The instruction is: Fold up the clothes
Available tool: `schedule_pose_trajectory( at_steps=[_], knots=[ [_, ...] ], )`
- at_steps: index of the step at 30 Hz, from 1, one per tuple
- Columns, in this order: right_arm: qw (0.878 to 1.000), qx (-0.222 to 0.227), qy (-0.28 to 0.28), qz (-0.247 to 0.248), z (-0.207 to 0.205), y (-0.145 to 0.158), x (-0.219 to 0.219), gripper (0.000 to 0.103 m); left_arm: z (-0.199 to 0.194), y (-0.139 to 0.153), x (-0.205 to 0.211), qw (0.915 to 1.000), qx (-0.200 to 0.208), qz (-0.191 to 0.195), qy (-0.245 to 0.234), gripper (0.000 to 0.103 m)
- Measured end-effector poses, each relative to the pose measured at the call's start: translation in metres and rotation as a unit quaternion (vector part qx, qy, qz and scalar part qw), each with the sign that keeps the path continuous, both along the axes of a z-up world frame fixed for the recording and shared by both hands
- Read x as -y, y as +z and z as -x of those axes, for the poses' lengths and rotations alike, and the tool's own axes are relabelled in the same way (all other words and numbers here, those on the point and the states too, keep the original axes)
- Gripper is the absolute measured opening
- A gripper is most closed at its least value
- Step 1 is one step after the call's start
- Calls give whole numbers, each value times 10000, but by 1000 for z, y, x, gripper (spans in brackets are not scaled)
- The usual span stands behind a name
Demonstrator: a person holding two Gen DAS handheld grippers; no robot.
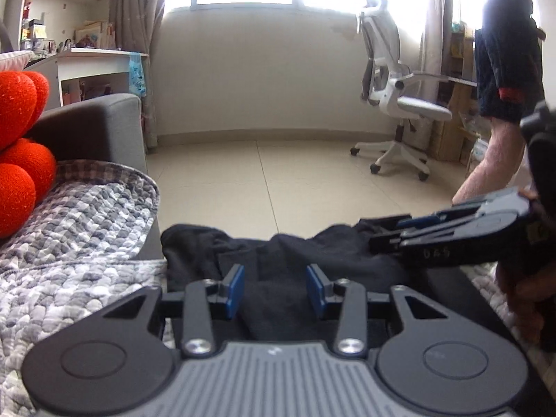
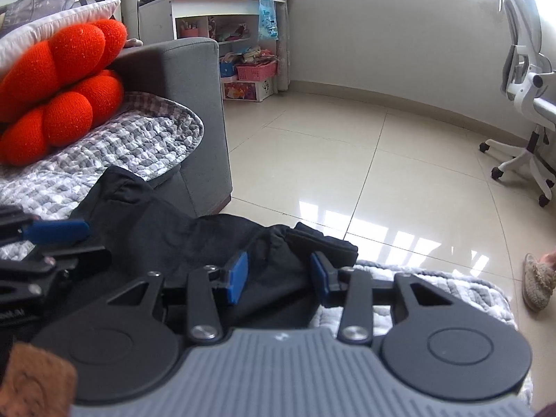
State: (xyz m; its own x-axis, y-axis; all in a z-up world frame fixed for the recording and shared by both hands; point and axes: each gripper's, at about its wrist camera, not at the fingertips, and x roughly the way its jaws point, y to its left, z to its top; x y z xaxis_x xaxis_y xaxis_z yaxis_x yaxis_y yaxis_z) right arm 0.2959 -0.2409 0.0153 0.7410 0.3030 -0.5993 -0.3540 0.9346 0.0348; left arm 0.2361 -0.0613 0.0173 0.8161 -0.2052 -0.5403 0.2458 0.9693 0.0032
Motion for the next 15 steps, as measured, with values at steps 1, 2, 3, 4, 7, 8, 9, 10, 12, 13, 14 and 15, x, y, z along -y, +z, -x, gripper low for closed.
schedule_pose_trajectory(
  at_steps=[1,2,3,4,7,8,9,10,12,13,14,15],
  knots=[
    [10000,1,3,-19,0,0,1,42,-2,-2,-2,10000,-59,45,7,40],
    [10000,8,5,-29,0,0,1,42,-4,-2,-5,9999,-89,125,28,40],
    [10000,32,2,-12,1,0,1,42,-5,-3,-8,9997,-114,211,55,40],
    [10000,55,-1,4,2,0,0,43,-6,-4,-12,9994,-139,297,81,40],
    [9998,168,20,88,5,-1,-3,47,-5,-5,-12,9995,-127,275,131,40],
    [9998,190,55,37,5,-2,-2,48,-5,-5,-10,9996,-110,215,137,40],
    [9998,145,47,-105,3,-3,2,49,-4,-5,-9,9997,-102,179,138,40],
    [9996,107,26,-255,2,-3,7,49,-4,-5,-8,9997,-96,152,138,40],
    [9983,76,-89,-578,3,-3,17,49,-4,-5,-8,9997,-96,142,144,41],
    [9976,103,-166,-668,6,-2,20,49,-4,-5,-9,9997,-106,172,152,42],
    [9969,117,-267,-737,10,-2,23,50,-4,-5,-10,9996,-119,200,172,43],
    [9957,95,-403,-833,14,-1,27,55,-5,-6,-12,9995,-130,240,186,44]
  ],
)
